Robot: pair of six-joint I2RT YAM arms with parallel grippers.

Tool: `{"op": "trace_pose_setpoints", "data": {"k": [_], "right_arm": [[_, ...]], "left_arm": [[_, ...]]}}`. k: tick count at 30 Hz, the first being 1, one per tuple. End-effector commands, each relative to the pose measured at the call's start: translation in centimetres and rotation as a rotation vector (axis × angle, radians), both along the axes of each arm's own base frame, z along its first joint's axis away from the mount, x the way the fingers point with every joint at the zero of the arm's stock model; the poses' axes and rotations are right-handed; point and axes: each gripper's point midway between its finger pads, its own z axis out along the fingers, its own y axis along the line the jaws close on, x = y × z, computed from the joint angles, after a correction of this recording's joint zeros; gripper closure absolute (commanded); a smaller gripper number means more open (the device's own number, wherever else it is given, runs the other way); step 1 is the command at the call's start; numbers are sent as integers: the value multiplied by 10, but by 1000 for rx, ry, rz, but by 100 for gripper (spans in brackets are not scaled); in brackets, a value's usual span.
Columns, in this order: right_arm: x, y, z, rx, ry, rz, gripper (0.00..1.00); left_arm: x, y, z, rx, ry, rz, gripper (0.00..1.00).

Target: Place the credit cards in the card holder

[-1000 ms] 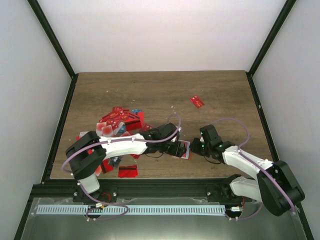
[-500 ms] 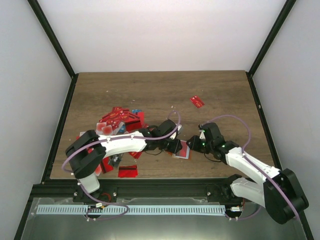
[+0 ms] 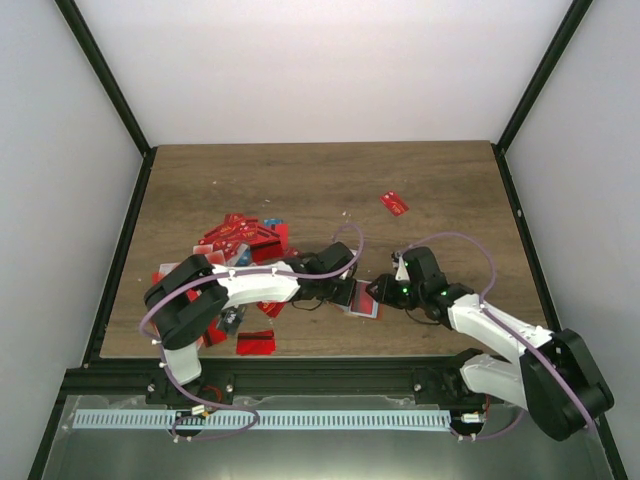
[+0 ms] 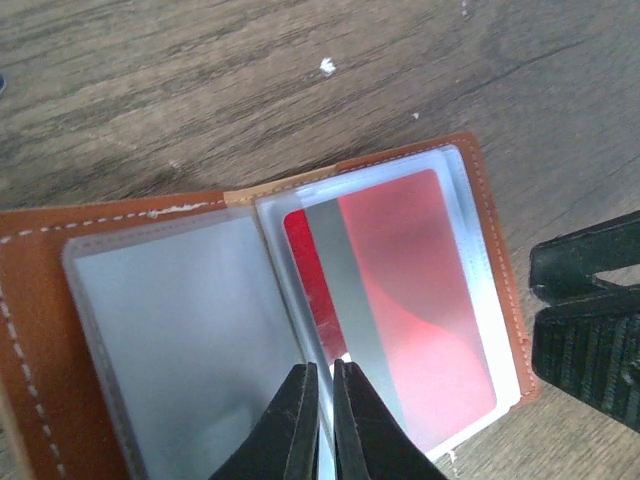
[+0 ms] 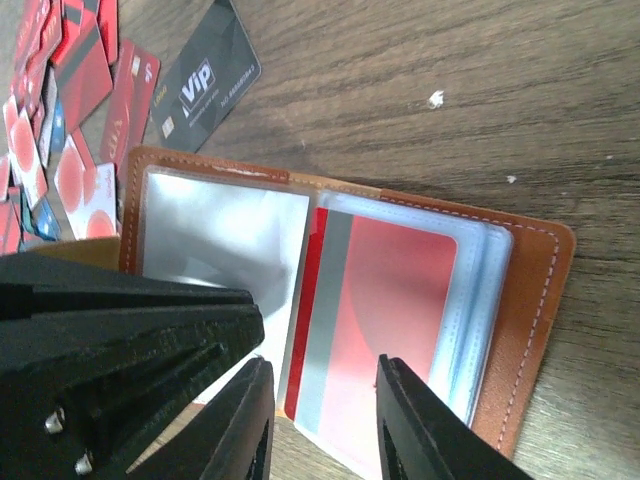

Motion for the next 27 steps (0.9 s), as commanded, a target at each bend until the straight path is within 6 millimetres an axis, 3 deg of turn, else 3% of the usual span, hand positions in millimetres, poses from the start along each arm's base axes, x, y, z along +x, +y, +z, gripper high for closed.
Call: {"op": "trace_pose_setpoints", "data": {"k": [1, 17, 27], "right_arm": [[-4, 8, -4, 38, 12, 34, 68], [-2, 0, -7, 19, 14, 17, 67], [-7, 0, -10, 34, 24, 25, 64]], "left_arm": [[4, -1, 3, -29, -30, 3, 94], [1, -8, -18, -24, 3, -28, 96], [1, 1, -38, 40, 22, -2, 96]]}}
